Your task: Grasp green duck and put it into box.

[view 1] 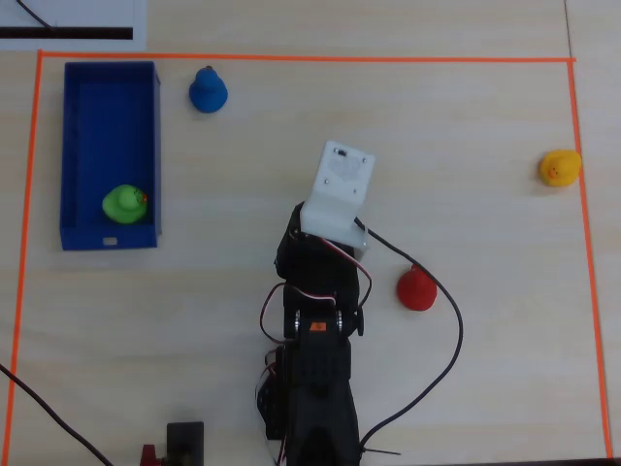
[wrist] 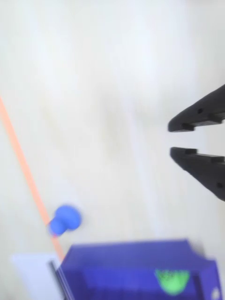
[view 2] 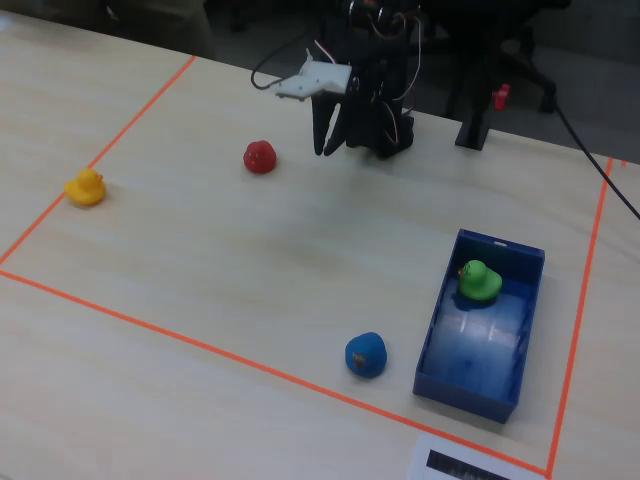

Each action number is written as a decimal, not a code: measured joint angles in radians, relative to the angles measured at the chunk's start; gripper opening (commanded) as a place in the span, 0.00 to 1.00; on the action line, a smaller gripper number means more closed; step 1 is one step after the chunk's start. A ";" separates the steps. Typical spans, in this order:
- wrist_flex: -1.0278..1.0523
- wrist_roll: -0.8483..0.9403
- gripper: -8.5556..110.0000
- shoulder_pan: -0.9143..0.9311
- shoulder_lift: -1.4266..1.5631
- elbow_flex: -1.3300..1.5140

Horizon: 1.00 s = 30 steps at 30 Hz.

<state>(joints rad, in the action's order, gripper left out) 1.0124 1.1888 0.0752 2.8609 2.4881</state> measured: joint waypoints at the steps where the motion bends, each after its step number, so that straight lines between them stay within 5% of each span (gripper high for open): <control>1: 0.000 0.000 0.07 0.005 0.034 0.049; 17: -0.009 0.015 0.07 0.029 0.350 0.603; 30: 0.175 0.037 0.07 0.032 0.443 0.627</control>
<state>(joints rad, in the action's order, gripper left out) 1.1873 1.2257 0.1074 3.3042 3.1155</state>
